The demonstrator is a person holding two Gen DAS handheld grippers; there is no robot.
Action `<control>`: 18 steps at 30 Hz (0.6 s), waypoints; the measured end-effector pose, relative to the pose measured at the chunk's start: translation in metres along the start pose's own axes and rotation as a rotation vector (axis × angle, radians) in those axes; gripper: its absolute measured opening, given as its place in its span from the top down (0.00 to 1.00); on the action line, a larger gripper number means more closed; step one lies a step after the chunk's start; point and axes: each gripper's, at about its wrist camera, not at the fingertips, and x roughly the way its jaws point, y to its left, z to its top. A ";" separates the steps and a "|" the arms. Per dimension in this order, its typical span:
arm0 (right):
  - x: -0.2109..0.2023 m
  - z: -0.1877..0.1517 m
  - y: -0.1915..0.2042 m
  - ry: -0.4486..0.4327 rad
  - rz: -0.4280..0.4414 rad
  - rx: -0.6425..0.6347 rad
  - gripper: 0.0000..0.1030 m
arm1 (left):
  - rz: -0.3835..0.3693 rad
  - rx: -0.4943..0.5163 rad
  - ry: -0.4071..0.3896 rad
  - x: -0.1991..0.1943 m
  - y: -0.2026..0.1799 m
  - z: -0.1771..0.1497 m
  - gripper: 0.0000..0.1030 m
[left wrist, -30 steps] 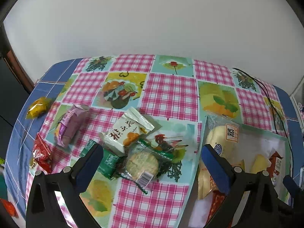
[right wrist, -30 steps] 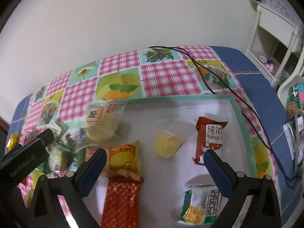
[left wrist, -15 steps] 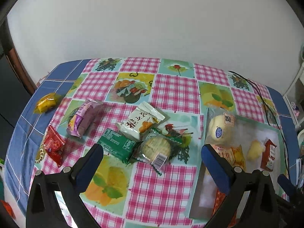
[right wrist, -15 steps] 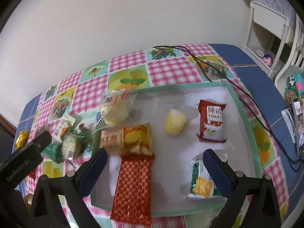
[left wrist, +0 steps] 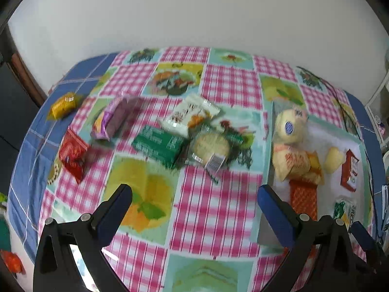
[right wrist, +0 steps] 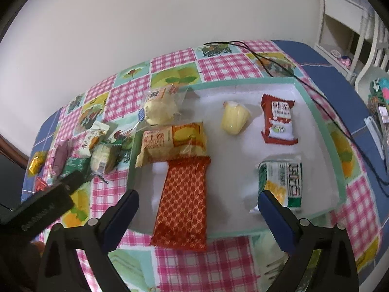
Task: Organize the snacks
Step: 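Lift both tools out of the tray and back toward the snack pile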
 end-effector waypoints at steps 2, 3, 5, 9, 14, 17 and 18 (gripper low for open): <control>-0.002 -0.003 0.003 0.003 0.003 -0.003 0.03 | -0.002 -0.016 0.024 0.003 0.005 -0.004 0.01; -0.002 -0.005 0.005 0.004 0.004 -0.005 0.03 | -0.001 -0.022 0.034 0.004 0.008 -0.005 0.01; -0.003 -0.009 0.009 0.008 0.007 -0.010 0.03 | 0.011 -0.027 0.049 0.005 0.011 -0.008 0.01; -0.005 -0.014 0.017 0.013 0.010 -0.020 0.03 | 0.027 -0.037 0.074 0.008 0.018 -0.012 0.01; -0.006 -0.016 0.030 0.012 0.023 -0.038 0.03 | 0.051 -0.058 0.084 0.007 0.030 -0.010 0.01; -0.004 -0.017 0.039 0.016 0.038 -0.047 0.03 | 0.064 -0.082 0.083 0.008 0.040 -0.006 0.01; -0.004 -0.017 0.042 0.016 0.043 -0.048 0.03 | 0.064 -0.091 0.084 0.008 0.043 -0.005 0.01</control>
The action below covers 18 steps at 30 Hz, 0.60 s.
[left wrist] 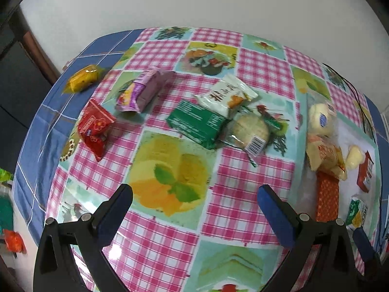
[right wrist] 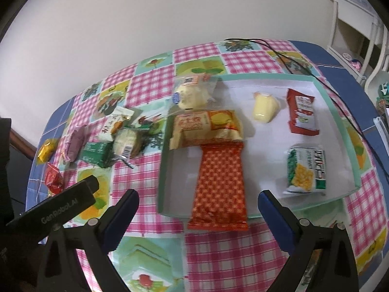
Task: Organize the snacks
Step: 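Grasp the red Rose Kiss wrapper with the left tool while the right tool grasps the round biscuit pack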
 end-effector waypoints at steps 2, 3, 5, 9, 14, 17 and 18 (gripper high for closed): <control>0.002 0.001 0.007 -0.001 0.009 -0.008 0.03 | 0.001 -0.018 0.003 0.002 0.008 0.003 0.01; 0.002 0.001 0.011 -0.002 0.011 -0.015 0.03 | 0.002 -0.025 0.003 0.002 0.012 0.005 0.01; 0.004 0.001 0.020 -0.005 0.013 -0.032 0.03 | 0.008 -0.042 0.002 0.003 0.020 0.009 0.01; 0.009 0.001 0.038 -0.002 0.038 -0.062 0.03 | 0.030 -0.083 -0.015 0.003 0.044 0.019 0.01; 0.016 -0.001 0.064 -0.003 0.076 -0.095 0.05 | 0.077 -0.135 -0.031 0.005 0.081 0.030 0.01; 0.024 -0.001 0.077 0.015 0.114 -0.096 0.08 | 0.106 -0.150 -0.042 0.007 0.104 0.035 0.01; 0.026 -0.001 0.081 0.019 0.119 -0.101 0.08 | 0.110 -0.151 -0.044 0.007 0.108 0.036 0.01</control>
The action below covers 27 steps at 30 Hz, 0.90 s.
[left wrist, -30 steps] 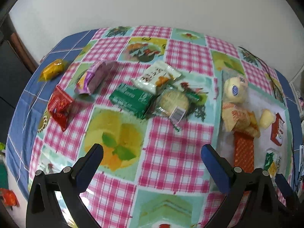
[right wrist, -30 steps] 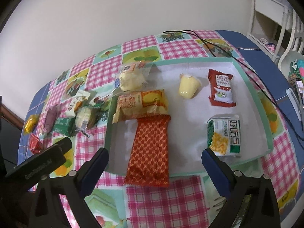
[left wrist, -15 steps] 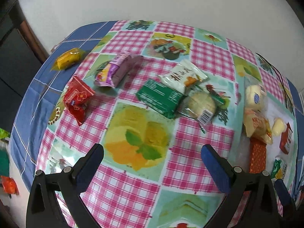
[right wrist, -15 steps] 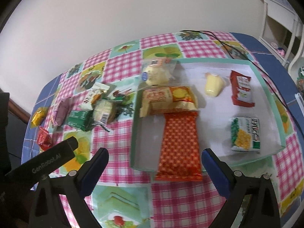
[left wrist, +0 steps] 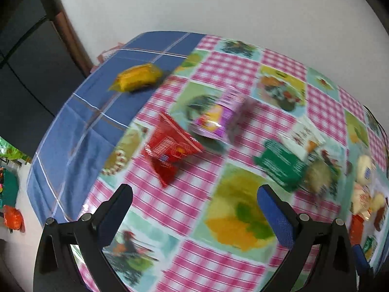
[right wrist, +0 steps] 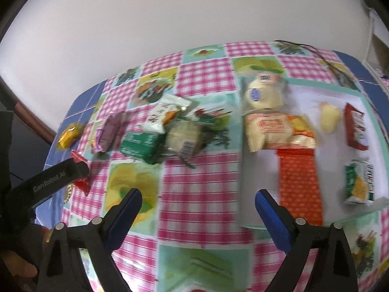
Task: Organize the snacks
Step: 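Grasp the red Rose Kiss wrapper with the left tool while the right tool grasps the round biscuit pack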
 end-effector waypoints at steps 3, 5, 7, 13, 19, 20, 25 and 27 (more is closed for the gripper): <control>0.008 0.003 0.011 0.004 0.009 -0.015 0.11 | 0.005 -0.006 0.004 0.008 0.018 0.007 0.01; 0.015 0.006 0.015 0.011 0.007 -0.021 0.12 | 0.015 -0.013 0.016 0.016 0.028 0.009 0.01; 0.021 0.012 0.017 0.013 0.000 -0.021 0.13 | 0.018 -0.021 0.029 0.024 0.035 0.010 0.01; 0.040 0.031 0.028 0.018 -0.014 -0.035 0.14 | 0.041 0.002 0.069 0.054 0.045 0.017 0.04; 0.065 0.044 0.025 0.036 -0.052 -0.024 0.20 | 0.053 0.009 0.069 0.071 0.051 0.024 0.05; 0.069 0.046 0.024 0.040 -0.059 -0.023 0.21 | 0.049 0.008 0.065 0.073 0.052 0.025 0.05; 0.084 0.053 0.016 0.052 -0.063 0.011 0.22 | 0.028 0.001 0.048 0.079 0.056 0.033 0.06; 0.088 0.055 0.016 0.053 -0.067 0.012 0.22 | 0.018 -0.004 0.052 0.083 0.057 0.035 0.14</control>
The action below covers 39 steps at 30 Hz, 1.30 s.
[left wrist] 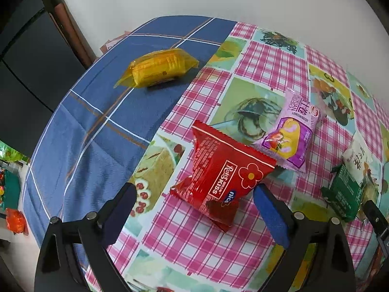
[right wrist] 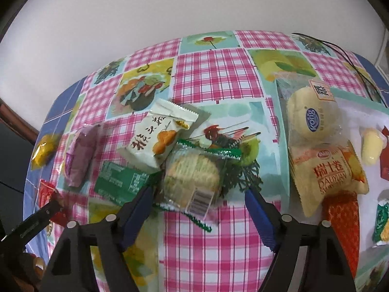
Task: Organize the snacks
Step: 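Grasp the red Rose Kiss wrapper with the left tool while the right tool grasps the round biscuit pack, then lift the red Rose Kiss wrapper and round biscuit pack off the table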
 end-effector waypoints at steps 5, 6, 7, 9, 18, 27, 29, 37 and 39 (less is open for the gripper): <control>0.011 0.005 0.002 0.010 -0.004 0.005 0.22 | -0.038 -0.017 0.035 0.014 0.001 0.002 0.27; 0.013 0.005 0.003 0.011 -0.004 0.004 0.22 | -0.040 -0.022 0.041 0.016 0.002 0.002 0.31; 0.015 0.006 0.004 0.009 -0.004 0.006 0.22 | -0.046 -0.027 0.047 0.017 0.002 0.003 0.35; 0.018 0.008 0.004 0.010 -0.014 0.008 0.22 | -0.057 -0.035 0.051 0.020 0.003 0.004 0.37; 0.022 0.007 0.009 0.013 -0.101 -0.054 0.42 | -0.074 -0.026 0.059 0.018 -0.003 0.004 0.42; 0.017 0.001 0.002 0.032 -0.114 -0.070 0.48 | -0.111 -0.005 0.093 0.010 -0.021 -0.011 0.43; 0.015 -0.002 0.001 0.040 -0.115 -0.069 0.48 | -0.130 -0.014 0.098 0.007 -0.022 -0.014 0.43; 0.005 -0.020 0.002 0.080 -0.096 -0.078 0.48 | -0.103 -0.004 0.073 -0.012 -0.036 -0.028 0.46; 0.002 -0.024 0.002 0.091 -0.072 -0.072 0.48 | -0.102 -0.004 0.065 -0.020 -0.044 -0.033 0.47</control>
